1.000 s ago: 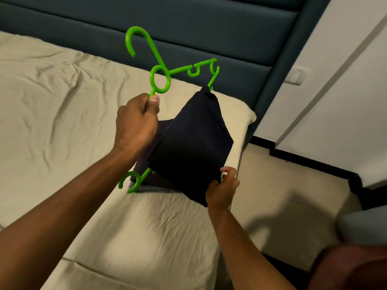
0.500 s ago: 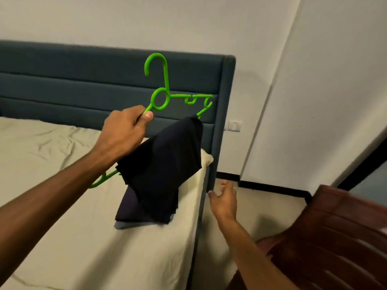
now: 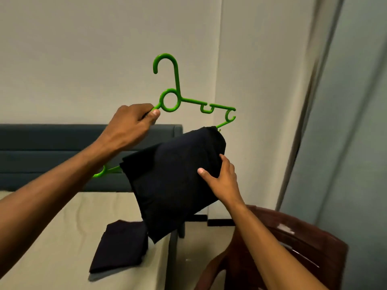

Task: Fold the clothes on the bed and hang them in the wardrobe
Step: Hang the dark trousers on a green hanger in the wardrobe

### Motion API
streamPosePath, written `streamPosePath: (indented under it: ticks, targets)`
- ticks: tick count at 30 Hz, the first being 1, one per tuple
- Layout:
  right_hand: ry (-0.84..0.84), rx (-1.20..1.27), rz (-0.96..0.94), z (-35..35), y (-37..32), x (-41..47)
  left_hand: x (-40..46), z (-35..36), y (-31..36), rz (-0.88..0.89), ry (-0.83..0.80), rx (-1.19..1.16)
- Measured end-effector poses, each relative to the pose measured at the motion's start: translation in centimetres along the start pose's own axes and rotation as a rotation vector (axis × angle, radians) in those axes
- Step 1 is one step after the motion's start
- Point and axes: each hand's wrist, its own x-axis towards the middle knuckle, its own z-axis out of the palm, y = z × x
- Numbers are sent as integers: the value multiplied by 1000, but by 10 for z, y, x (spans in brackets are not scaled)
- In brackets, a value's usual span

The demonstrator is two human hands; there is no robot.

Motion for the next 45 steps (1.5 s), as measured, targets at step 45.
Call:
streamPosePath:
  ticks: [45]
  targets:
    - [1605, -323, 300, -631, -244, -973, -384, -223, 952, 1335, -492, -1383]
